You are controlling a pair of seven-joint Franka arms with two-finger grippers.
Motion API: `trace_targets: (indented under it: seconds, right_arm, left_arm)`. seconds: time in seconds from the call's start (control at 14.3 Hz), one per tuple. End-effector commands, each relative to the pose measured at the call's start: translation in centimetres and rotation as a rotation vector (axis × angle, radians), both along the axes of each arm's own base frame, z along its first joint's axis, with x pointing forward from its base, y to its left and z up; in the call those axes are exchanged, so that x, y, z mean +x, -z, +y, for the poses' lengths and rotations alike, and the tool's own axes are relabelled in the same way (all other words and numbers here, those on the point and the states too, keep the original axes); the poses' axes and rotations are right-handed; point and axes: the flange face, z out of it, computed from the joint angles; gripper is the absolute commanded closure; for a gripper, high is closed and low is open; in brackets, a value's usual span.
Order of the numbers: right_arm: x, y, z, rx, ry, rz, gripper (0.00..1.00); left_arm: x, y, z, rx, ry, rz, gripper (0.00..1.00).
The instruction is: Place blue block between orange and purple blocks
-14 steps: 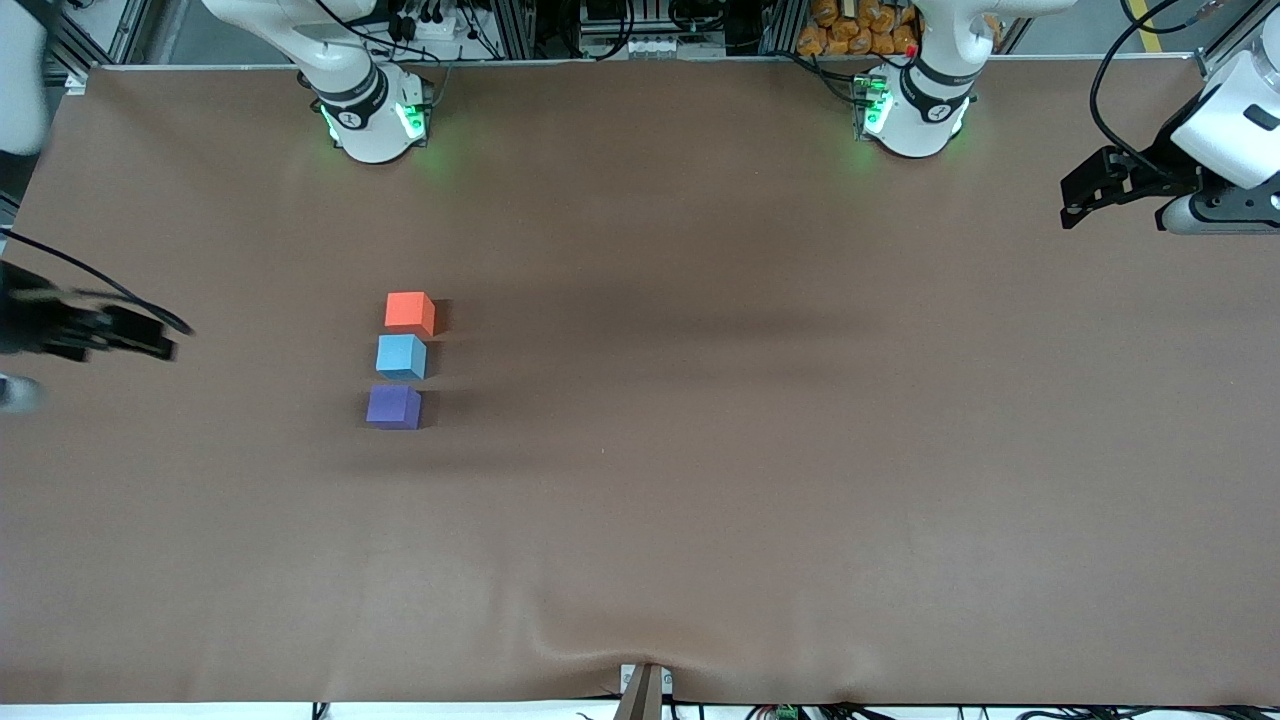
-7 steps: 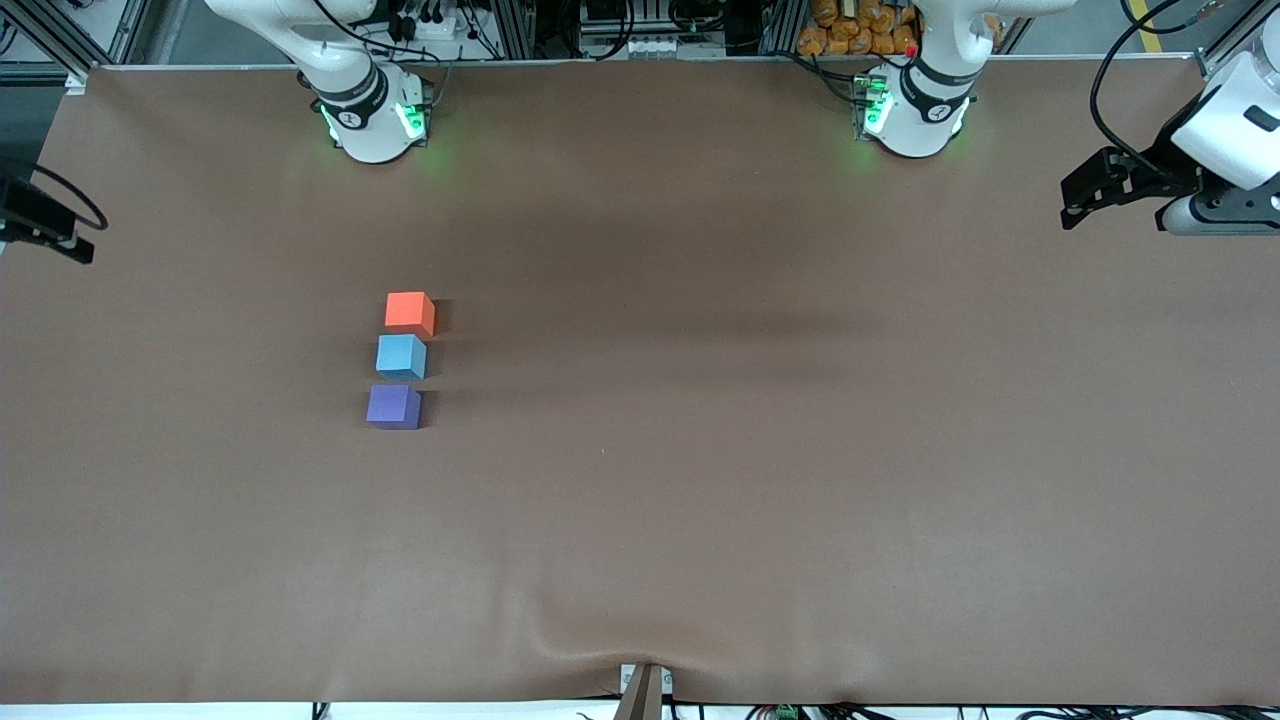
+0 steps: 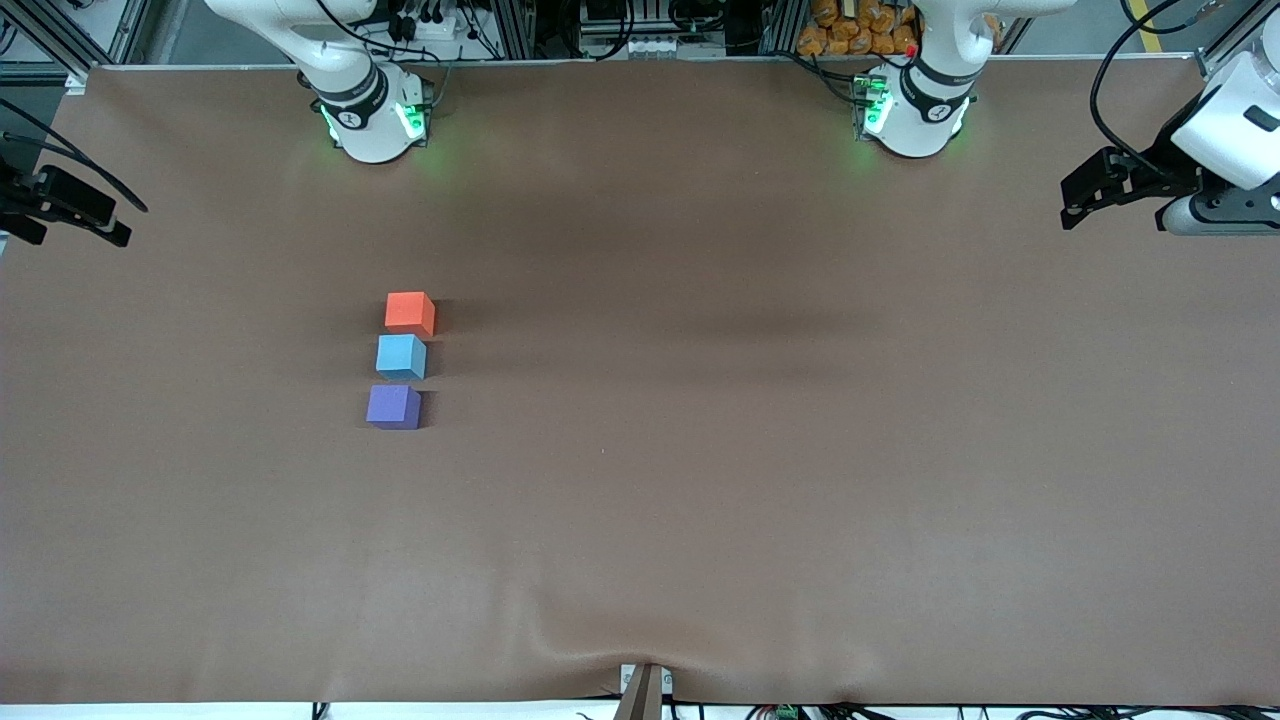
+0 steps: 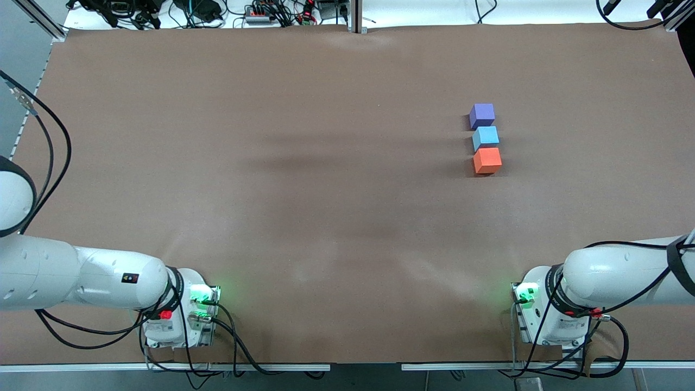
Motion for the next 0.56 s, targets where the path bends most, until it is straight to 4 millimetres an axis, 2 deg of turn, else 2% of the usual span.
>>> trace_targets:
  seconds: [0.0,0.21,0.49]
  right_arm:
    - [-0.6,-0.1,0.3,-0.028,0.020,-0.012,0.00]
    - [-0.3,-0.6,1.2,-0.083,-0.007,-0.021,0.00]
    - [-0.3,-0.6,1.3,-0.088,-0.008,-0.021,0.00]
  left_arm:
    - [0.0,-0.3,0.0,-0.001,-0.009,-0.010,0.00]
    - [0.0,-0.3,0.0,-0.001,-0.009,-0.010,0.00]
    - [-0.1,-0.3,0.0,-0.001,-0.009,-0.011,0.00]
